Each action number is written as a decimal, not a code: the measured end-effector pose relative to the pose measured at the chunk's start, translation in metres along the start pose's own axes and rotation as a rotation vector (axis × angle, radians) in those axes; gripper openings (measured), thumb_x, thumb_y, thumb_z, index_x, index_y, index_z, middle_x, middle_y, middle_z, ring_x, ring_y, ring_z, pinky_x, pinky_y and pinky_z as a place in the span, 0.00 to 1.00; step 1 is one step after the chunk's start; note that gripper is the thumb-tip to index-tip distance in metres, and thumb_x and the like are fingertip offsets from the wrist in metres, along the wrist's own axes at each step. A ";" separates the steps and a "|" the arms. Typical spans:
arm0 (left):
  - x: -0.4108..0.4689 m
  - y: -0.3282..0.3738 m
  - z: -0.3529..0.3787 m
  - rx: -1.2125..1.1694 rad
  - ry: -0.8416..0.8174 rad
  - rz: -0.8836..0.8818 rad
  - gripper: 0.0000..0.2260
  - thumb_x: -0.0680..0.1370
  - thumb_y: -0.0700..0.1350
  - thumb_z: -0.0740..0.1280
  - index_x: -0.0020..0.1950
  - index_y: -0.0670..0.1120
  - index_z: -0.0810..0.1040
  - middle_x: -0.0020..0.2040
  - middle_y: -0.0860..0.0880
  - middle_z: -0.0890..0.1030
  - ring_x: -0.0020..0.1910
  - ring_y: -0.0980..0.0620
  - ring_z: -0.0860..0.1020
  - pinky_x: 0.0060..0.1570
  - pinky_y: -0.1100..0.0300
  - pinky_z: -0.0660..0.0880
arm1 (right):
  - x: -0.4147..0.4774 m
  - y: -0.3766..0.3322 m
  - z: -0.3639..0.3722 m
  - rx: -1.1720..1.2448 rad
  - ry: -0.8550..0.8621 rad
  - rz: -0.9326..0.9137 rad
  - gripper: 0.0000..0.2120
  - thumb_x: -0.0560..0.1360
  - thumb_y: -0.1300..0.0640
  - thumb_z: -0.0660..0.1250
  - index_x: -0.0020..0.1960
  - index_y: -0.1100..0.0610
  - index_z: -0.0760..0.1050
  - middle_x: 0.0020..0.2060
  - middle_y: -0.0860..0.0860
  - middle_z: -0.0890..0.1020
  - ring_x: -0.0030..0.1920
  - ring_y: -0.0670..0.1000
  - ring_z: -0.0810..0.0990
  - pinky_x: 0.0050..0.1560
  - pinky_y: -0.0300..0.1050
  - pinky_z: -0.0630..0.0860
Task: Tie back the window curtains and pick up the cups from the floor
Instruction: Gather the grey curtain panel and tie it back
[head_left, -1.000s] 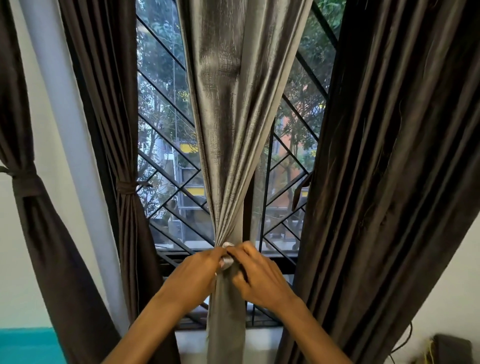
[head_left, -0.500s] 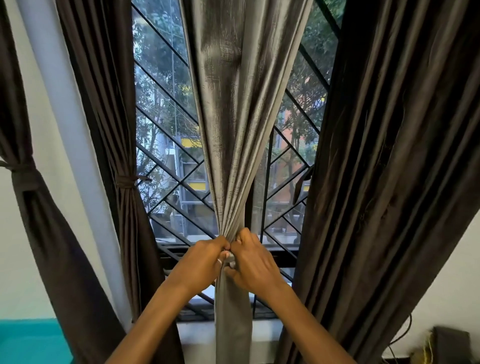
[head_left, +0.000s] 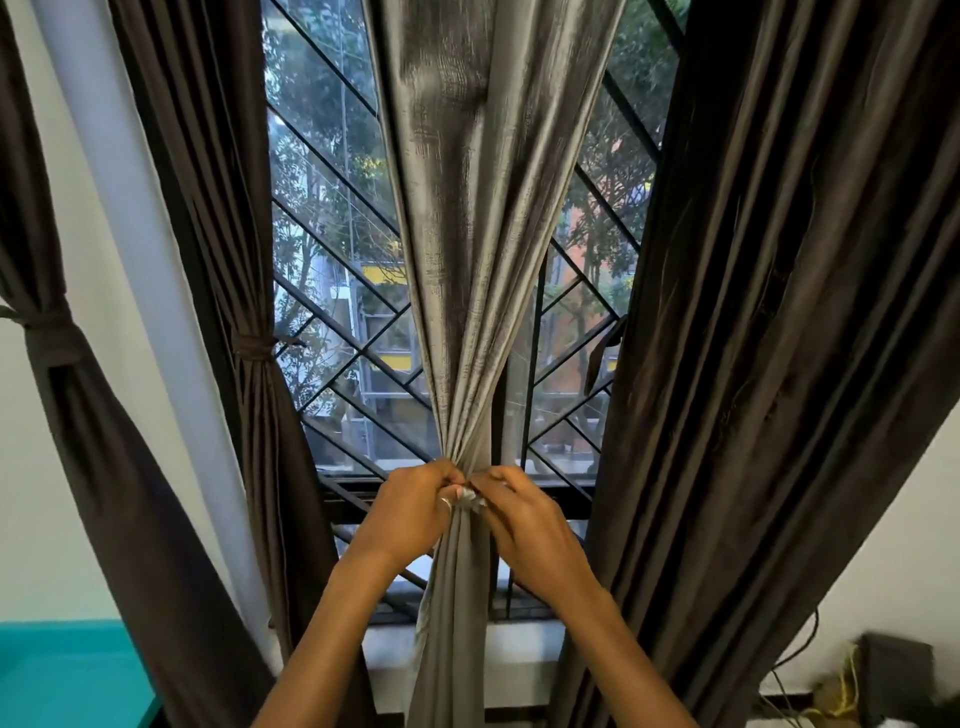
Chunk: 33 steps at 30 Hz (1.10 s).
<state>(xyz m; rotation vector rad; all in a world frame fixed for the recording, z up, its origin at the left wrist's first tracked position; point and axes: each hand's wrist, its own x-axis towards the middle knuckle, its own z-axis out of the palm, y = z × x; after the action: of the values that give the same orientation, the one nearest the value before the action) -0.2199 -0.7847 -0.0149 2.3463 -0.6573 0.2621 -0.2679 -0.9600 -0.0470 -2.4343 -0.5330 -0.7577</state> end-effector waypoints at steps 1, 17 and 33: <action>-0.002 0.001 0.001 -0.038 0.019 -0.015 0.05 0.80 0.43 0.67 0.53 0.49 0.82 0.44 0.52 0.83 0.41 0.56 0.81 0.47 0.58 0.80 | -0.003 0.000 0.001 0.023 0.059 0.008 0.16 0.81 0.58 0.66 0.68 0.54 0.76 0.62 0.50 0.79 0.58 0.46 0.80 0.62 0.38 0.77; -0.071 0.040 0.031 -0.858 0.562 -0.370 0.11 0.74 0.41 0.75 0.56 0.44 0.82 0.44 0.51 0.86 0.44 0.56 0.85 0.43 0.60 0.82 | -0.031 -0.026 0.003 0.202 0.280 0.255 0.06 0.78 0.61 0.71 0.53 0.53 0.83 0.47 0.45 0.83 0.49 0.42 0.81 0.52 0.44 0.80; -0.070 0.020 0.010 -0.741 0.562 -0.372 0.11 0.74 0.43 0.76 0.55 0.44 0.85 0.43 0.50 0.87 0.44 0.54 0.86 0.48 0.57 0.83 | -0.038 -0.012 -0.024 0.321 0.381 0.519 0.06 0.79 0.58 0.69 0.53 0.53 0.84 0.43 0.47 0.86 0.44 0.46 0.85 0.48 0.53 0.83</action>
<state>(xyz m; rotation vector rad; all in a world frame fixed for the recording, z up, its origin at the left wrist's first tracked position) -0.2905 -0.7773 -0.0358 1.5306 -0.0115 0.4022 -0.3125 -0.9724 -0.0487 -1.9358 0.1193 -0.8038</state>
